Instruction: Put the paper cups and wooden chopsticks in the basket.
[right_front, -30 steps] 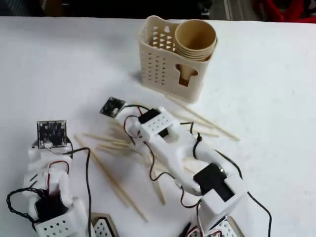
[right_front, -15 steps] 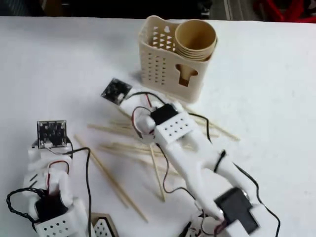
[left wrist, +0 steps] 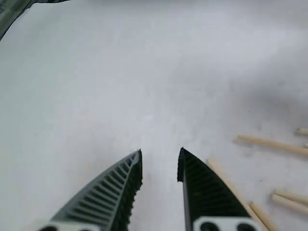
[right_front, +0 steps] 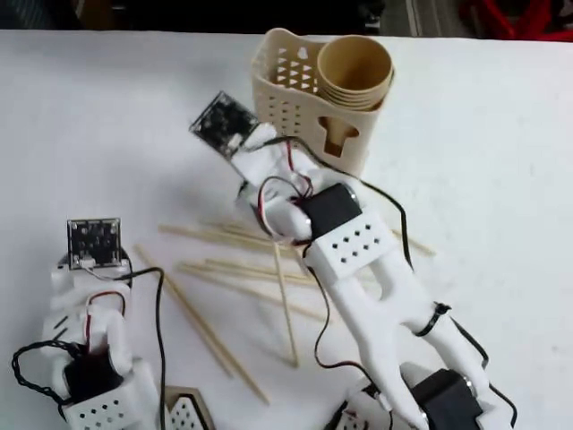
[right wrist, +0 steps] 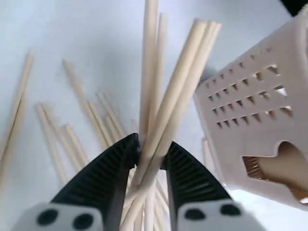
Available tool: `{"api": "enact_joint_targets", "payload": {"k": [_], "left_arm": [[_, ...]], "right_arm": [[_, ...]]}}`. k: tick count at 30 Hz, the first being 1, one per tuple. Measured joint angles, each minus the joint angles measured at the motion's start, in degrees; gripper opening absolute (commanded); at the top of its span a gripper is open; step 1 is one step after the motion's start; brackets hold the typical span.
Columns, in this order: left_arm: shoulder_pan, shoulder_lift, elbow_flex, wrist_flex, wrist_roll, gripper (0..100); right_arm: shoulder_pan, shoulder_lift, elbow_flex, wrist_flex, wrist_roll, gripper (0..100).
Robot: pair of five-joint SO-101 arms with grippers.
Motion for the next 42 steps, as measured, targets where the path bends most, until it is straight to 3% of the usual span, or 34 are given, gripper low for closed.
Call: {"api": "enact_joint_targets", "payload": {"k": [12, 25, 31, 42], "left_arm": [[0.0, 0.0, 0.0, 0.0, 0.0, 14], [0.0, 0.0, 0.0, 0.0, 0.0, 14], [0.0, 0.0, 0.0, 0.0, 0.0, 14], [0.0, 0.0, 0.0, 0.0, 0.0, 14]], "right_arm": [[-0.1, 0.0, -10.1, 0.0, -6.7, 1.9], [-0.1, 0.0, -20.4, -0.6, -7.0, 1.9], [0.1, 0.0, -21.9, -8.2, -7.0, 1.9], [6.9, 5.2, -22.2, -30.5, -7.0, 1.9]]}}
